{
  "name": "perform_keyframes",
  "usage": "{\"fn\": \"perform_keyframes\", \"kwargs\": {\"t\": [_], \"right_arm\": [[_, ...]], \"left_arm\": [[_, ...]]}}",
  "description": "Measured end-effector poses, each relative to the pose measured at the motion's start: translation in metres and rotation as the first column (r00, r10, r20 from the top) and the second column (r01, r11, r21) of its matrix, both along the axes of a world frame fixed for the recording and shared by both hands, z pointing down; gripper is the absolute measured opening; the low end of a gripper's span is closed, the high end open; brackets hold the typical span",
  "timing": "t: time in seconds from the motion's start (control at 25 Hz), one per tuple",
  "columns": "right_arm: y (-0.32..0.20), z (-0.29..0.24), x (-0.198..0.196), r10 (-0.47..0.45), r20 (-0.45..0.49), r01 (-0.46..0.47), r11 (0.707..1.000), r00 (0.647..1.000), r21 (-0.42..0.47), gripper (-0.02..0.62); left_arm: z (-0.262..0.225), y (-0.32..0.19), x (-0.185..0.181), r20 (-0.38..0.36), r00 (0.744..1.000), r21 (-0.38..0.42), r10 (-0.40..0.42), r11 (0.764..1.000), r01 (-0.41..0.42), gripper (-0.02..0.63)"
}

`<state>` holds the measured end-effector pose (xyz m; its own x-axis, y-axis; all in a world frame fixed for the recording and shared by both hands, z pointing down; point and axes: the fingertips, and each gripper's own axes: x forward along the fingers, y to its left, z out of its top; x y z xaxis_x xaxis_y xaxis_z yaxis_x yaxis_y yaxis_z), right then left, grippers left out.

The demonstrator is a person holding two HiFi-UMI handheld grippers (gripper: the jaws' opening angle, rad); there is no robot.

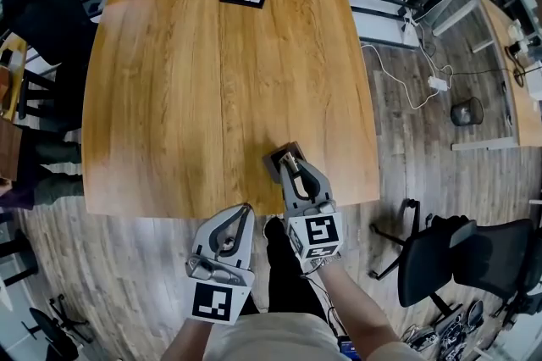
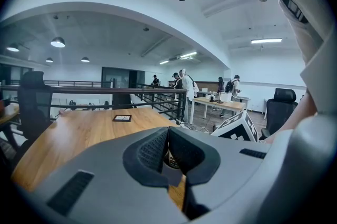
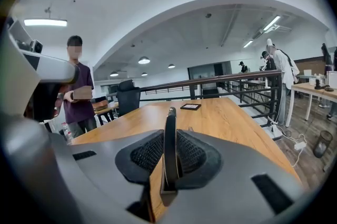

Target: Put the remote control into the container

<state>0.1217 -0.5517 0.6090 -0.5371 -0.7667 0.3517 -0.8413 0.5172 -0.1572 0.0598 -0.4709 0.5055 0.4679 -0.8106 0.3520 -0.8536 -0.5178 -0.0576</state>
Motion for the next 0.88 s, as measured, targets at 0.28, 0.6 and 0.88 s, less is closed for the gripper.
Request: {"fn": "perform_keyframes", "kwargs": {"t": [0.28,0.6,0.88], "right_arm": [[0.002,0.001,0.0,0.015,0.0,-0.015,1.0,1.0,-0.021,0.083],[0.008,-0.013,0.0,0.027,0.004,-0.027,1.0,1.0,-0.012,0.083],[0.011,-0.037,0.006,0.053,-0.015,-0.052,0.997,0.998,0.049,0.083]], "left_arm": [[-0.003,0.004,0.002,0.0,1.0,0.009,0.01,1.0,-0.01,0.012],[-0.018,0.012,-0.007,-0.05,0.998,0.027,-0.031,0.999,0.032,0.012],[-0.035,0.022,-0.014,-0.123,0.99,0.042,-0.074,0.996,0.079,0.012]]}}
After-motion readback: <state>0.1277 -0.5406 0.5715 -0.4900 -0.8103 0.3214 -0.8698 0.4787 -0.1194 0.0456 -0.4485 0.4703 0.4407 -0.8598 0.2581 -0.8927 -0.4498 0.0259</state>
